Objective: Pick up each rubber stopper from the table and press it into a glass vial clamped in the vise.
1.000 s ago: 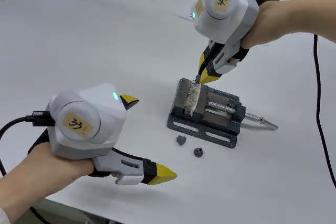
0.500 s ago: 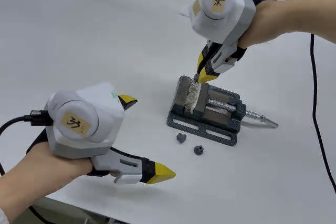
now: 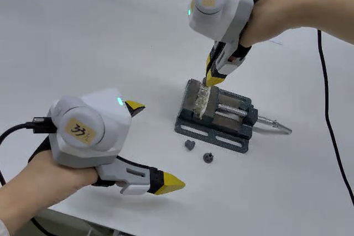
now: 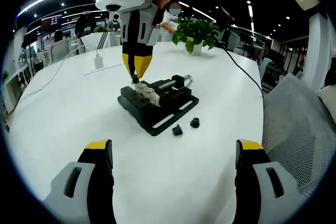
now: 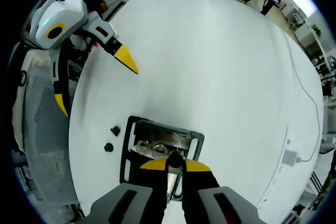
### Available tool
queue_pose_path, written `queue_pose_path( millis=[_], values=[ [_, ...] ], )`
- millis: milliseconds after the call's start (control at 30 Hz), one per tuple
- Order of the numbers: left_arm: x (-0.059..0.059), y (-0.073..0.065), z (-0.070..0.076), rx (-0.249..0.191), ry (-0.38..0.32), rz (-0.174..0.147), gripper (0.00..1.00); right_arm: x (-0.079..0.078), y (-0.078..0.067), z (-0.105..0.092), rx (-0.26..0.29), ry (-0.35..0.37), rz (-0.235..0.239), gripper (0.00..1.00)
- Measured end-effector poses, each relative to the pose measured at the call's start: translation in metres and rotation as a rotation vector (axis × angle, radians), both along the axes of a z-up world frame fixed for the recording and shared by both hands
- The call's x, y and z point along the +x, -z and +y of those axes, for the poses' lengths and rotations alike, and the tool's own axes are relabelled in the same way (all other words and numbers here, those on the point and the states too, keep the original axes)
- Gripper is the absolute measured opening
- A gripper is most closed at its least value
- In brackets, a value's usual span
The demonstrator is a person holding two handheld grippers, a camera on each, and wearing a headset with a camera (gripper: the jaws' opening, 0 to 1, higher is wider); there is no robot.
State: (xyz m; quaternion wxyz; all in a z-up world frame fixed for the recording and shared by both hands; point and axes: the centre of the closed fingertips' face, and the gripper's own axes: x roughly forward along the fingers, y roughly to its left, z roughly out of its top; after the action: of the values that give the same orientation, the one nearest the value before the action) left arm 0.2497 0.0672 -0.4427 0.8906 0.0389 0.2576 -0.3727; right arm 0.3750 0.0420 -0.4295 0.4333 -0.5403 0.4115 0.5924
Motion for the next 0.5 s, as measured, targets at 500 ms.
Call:
queue_pose_path(
  millis=[500],
  values=[
    [-0.0002, 0.0020, -0.0016, -0.005, 0.004, 0.006, 0.97, 0.0000, 0.0037, -0.0007, -0.017, 0.200, 0.037, 0.05]
  ],
)
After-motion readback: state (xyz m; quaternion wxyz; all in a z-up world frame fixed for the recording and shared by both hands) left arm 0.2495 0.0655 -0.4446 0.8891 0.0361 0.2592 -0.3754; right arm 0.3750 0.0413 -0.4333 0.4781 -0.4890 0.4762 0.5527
